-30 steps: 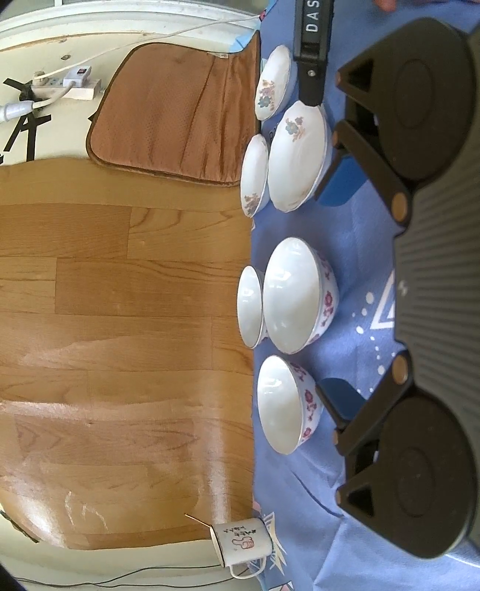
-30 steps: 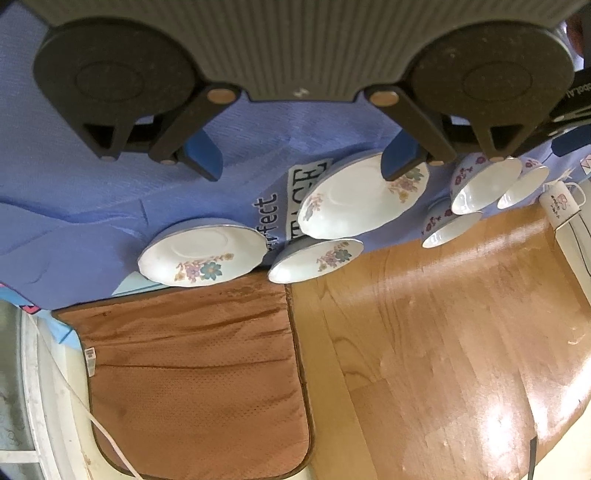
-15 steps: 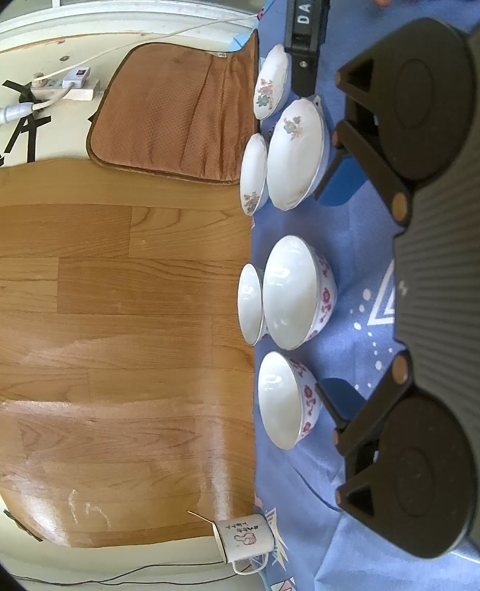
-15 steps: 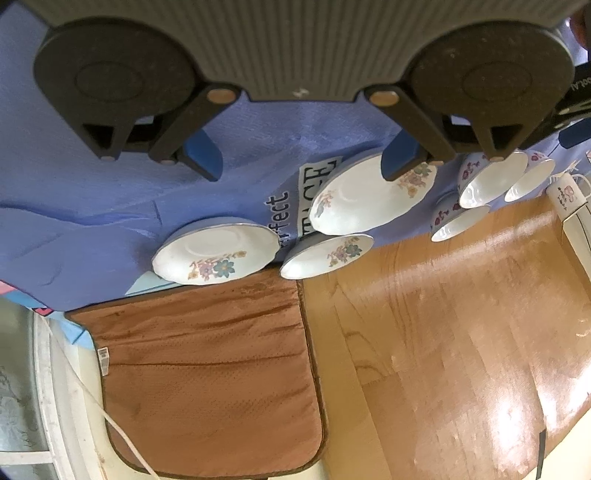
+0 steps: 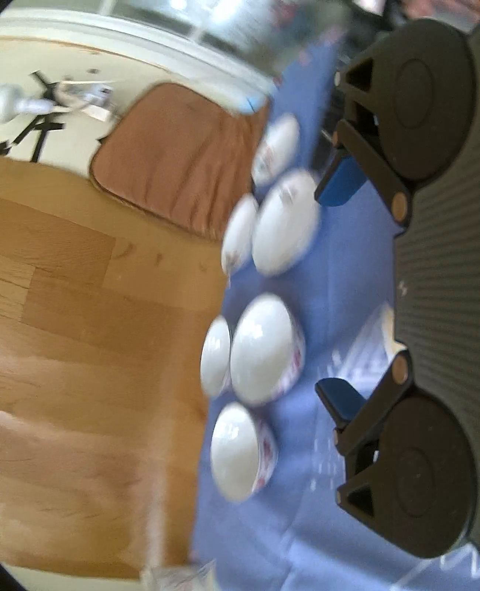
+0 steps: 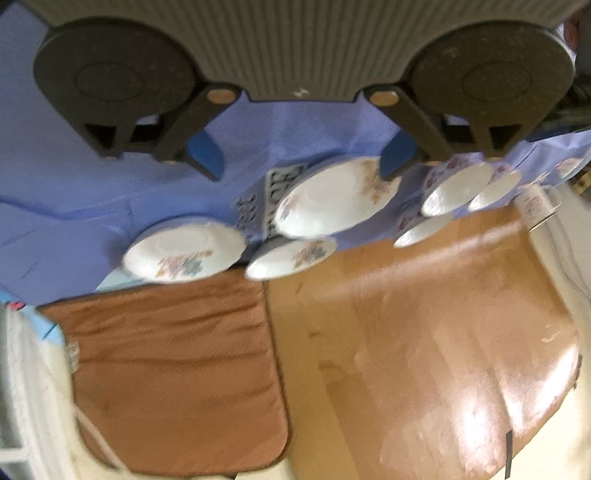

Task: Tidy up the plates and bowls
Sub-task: 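Move the right gripper to the large floral saucer and close on its rim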

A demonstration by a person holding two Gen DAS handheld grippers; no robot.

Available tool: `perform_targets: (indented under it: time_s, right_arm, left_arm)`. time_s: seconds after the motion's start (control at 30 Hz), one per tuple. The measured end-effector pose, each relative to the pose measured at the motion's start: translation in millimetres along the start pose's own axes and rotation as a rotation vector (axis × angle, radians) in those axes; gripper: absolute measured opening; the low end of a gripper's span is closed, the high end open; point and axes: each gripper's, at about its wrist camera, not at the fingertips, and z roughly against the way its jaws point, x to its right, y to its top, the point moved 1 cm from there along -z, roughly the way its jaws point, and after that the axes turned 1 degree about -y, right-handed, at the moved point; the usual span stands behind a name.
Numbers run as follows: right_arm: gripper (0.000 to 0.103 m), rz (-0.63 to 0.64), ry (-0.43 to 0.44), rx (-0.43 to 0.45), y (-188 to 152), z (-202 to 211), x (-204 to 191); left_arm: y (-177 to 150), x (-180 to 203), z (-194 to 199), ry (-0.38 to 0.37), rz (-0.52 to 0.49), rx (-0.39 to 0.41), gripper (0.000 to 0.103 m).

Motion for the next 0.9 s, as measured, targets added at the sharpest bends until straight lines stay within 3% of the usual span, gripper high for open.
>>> perform_targets:
  time_s: [0.03, 0.07, 0.13, 0.23, 0.33, 0.5, 0.77, 0.87, 0.9]
  right_arm:
    - [0.064, 0.015, 0.040, -0.026, 2.7, -0.8, 0.6]
    - [0.059, 0.042, 0.072, -0.051, 7.4, -2.4, 1.3]
    - [0.043, 0.093, 0.053, -0.075, 17.5, -7.4, 3.0]
    - [0.026, 0.056, 0.054, -0.116, 35.5, -22.8, 18.9]
    - [0.025, -0.019, 0.108, -0.173, 45.8, -43.1, 31.8]
    - [0.025, 0.004, 0.111, -0.205, 46.9, -68.1, 26.1]
    - [0.025, -0.020, 0.103, -0.210, 46.2, -80.3, 34.9]
    - [0.025, -0.010, 0.090, -0.199, 47.6, -79.0, 36.2]
    - [0.025, -0.010, 0.091, -0.200, 48.1, -78.9, 36.8]
  left_arm:
    - [9.1, 0.9, -6.2, -0.024, 0.034, -0.025, 0.101]
    - [16.2, 1.8, -14.3, -0.034, 0.063, -0.053, 0.099]
    - [29.1, 5.4, -37.2, -0.063, 0.113, -0.111, 0.086]
    - [34.5, 14.6, -66.6, -0.051, 0.117, -0.158, 0.081]
    - [31.9, 20.4, -87.9, -0.018, 0.121, -0.178, 0.082]
    - [30.9, 21.2, -104.0, 0.034, 0.150, -0.171, 0.085]
    - [24.9, 28.2, -108.8, -0.008, 0.167, -0.185, 0.080]
    - [25.9, 24.1, -111.7, -0.002, 0.173, -0.165, 0.064]
    - [27.2, 20.2, -113.1, -0.005, 0.191, -0.161, 0.053]
